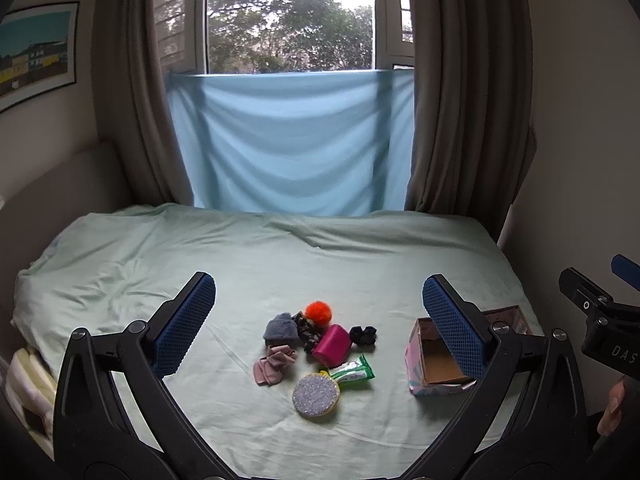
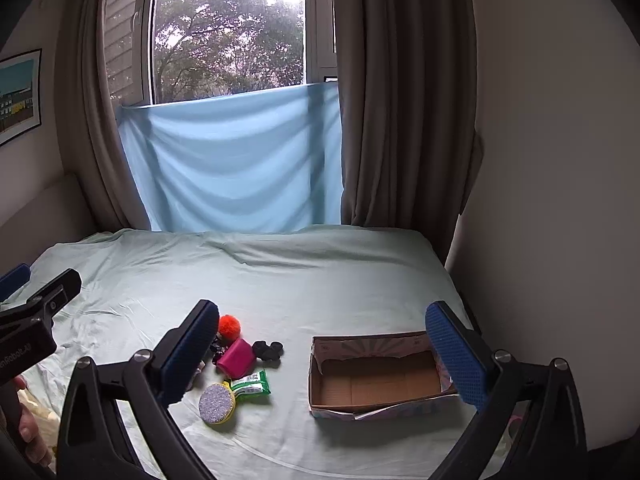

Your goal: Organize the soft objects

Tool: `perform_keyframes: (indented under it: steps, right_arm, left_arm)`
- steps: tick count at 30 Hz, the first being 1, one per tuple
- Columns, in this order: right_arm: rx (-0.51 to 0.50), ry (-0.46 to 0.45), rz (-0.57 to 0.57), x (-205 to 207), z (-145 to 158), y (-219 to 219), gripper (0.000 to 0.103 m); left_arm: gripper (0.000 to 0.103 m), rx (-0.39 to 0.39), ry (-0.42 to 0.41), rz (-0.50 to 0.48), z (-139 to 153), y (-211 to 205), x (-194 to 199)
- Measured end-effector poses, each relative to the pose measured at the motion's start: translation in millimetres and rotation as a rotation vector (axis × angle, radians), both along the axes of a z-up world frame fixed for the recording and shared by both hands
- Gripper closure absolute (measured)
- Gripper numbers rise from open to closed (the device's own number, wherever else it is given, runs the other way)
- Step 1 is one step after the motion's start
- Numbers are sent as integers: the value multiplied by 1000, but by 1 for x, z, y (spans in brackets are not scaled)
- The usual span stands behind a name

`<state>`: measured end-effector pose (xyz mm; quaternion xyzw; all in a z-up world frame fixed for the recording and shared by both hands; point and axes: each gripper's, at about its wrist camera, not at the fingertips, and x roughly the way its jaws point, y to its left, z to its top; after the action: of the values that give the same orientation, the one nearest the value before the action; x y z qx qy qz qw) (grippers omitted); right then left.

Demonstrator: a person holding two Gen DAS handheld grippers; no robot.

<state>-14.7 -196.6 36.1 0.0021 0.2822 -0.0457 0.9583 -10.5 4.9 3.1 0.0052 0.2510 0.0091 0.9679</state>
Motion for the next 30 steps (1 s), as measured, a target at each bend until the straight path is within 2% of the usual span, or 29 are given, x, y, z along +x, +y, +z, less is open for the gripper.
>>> perform_keyframes:
  steps: [30]
  right_arm:
    - [8, -16, 6, 2, -3, -2, 0]
  left_arm:
    - [0, -4, 19, -15, -1, -4, 6]
